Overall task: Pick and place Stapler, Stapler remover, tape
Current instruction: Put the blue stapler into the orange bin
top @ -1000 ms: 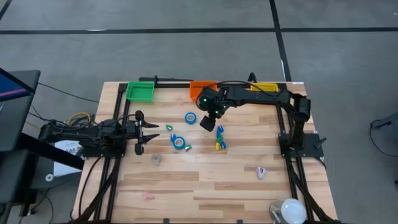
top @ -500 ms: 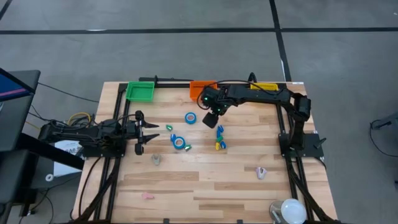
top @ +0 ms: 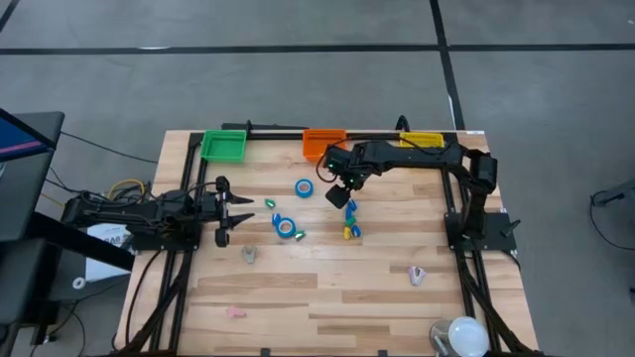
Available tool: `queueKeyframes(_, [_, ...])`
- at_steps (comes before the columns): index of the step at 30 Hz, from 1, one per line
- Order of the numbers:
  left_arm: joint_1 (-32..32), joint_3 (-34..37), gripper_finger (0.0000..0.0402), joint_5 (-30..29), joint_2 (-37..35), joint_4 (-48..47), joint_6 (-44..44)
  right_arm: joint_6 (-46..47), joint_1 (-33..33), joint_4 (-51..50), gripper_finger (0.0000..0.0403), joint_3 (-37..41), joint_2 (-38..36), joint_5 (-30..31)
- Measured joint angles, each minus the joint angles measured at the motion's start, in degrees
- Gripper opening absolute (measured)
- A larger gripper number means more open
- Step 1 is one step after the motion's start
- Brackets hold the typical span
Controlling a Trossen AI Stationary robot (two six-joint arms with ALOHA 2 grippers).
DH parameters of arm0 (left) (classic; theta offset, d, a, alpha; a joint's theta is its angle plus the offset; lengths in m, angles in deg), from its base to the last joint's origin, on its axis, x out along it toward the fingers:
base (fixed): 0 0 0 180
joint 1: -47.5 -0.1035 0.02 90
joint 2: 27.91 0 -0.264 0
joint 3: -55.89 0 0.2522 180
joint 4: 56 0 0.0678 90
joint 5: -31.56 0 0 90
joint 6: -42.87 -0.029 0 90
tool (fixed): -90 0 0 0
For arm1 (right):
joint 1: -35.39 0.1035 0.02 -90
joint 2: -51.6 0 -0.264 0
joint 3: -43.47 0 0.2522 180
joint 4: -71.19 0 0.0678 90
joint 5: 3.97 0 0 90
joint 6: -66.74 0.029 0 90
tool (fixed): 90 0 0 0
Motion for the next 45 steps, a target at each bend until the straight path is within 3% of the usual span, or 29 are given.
queueKeyframes(16, [0.0,0.0,0.0168,0.0,0.0,0.0,0.0,0.2,-0.3,8.7,0.0292,11.9,0.0,-0.3])
queueKeyframes(30, [0.0,0.0,0.0168,0.0,0.0,0.0,0.0,0.1,0.5,8.9,0.0290,12.5,5.3,-0.5])
queueKeyframes(38, [0.0,0.0,0.0168,0.0,0.0,0.0,0.0,-0.1,0.6,8.8,0.0261,12.5,5.3,-0.6])
queueKeyframes(45, [0.0,0.0,0.0168,0.0,0.0,0.0,0.0,-0.5,0.6,9.1,0.0211,12.5,5.3,-0.8])
